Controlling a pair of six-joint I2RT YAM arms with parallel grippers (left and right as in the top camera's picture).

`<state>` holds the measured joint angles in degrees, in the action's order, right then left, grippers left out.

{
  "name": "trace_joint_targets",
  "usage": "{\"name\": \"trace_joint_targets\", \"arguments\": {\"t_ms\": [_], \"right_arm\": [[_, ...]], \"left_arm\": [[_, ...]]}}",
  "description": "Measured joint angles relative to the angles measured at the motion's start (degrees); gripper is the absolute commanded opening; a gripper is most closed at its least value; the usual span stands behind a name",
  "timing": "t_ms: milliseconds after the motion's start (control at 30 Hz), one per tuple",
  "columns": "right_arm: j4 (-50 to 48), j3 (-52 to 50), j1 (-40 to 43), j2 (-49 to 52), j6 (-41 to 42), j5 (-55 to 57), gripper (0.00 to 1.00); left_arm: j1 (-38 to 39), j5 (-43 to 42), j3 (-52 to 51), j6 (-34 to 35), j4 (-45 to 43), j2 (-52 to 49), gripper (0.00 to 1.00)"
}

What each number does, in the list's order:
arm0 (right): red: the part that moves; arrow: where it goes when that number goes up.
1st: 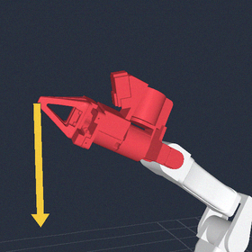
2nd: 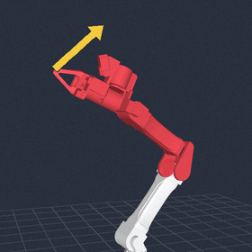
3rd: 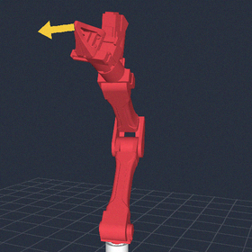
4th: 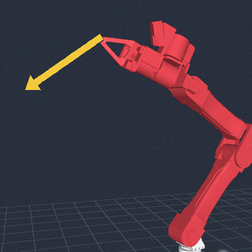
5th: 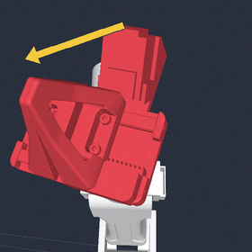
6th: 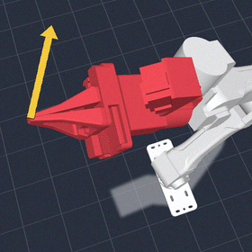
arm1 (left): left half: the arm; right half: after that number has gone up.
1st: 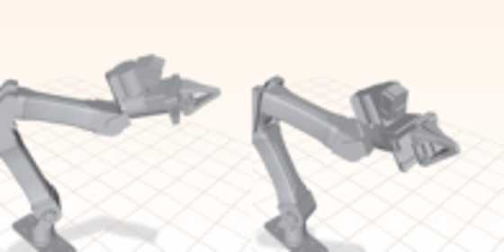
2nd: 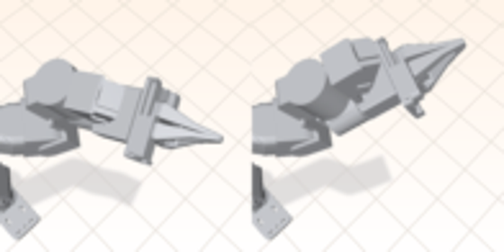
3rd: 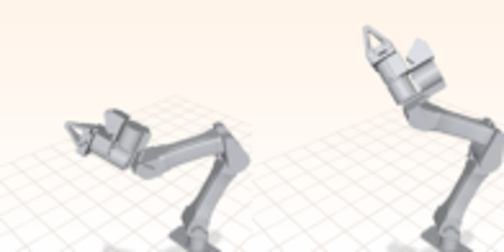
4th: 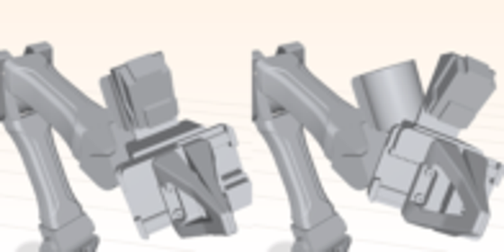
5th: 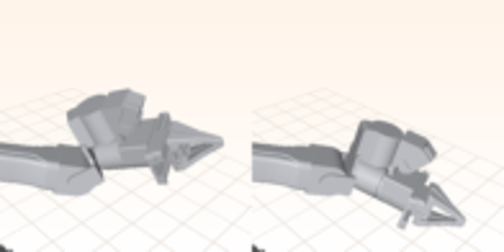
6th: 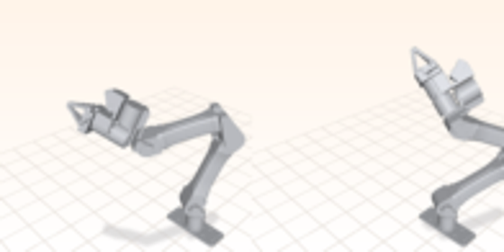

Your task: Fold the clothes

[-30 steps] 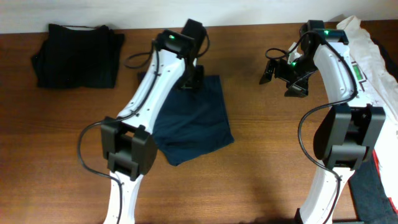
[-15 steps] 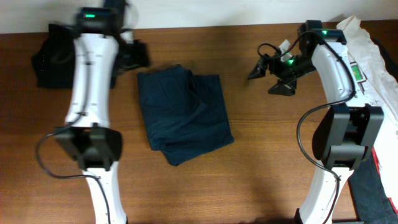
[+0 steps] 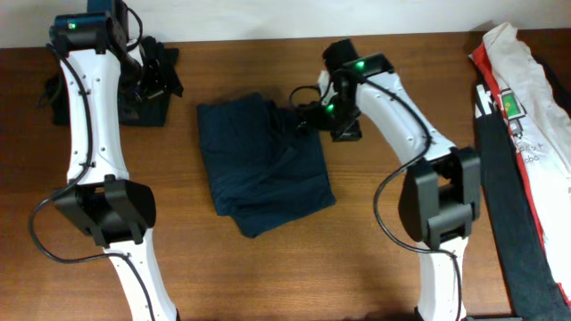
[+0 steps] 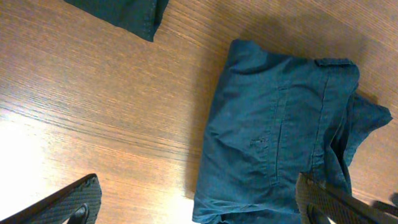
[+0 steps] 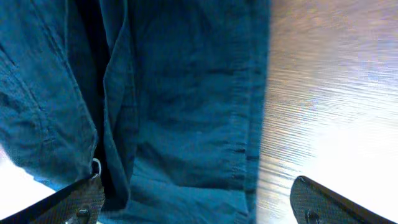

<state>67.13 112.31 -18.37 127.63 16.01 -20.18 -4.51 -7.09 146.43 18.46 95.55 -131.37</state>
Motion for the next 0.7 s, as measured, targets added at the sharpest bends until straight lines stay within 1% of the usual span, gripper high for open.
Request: {"name": "trace_joint_targets", "arguments": {"t_ms": [200,467,567,700], "right_arm": [[-1.27,-0.02,-3.45,1.40,-2.38,-6.86,0.99],[-1.01,0.02,-4.20,1.81,-3.23,-9.16,0.99],[2.58,1.62,-2.78,1.88,-4.70,-9.84,0.99],[7.19,7.72,0.57,1.88,-7.06,-9.92,0.99]], "left_arm": [[0.00,-0.02,0.00,0.00,0.02,0.00,0.99],[0.00,0.00,0.00,0.00,0.02,0.00,0.99],[0.00,0.44,0.00,0.00,0.02,0.00,0.99],[-0.02,1.49,0.00,0.00,-0.46,0.00,0.99]]}}
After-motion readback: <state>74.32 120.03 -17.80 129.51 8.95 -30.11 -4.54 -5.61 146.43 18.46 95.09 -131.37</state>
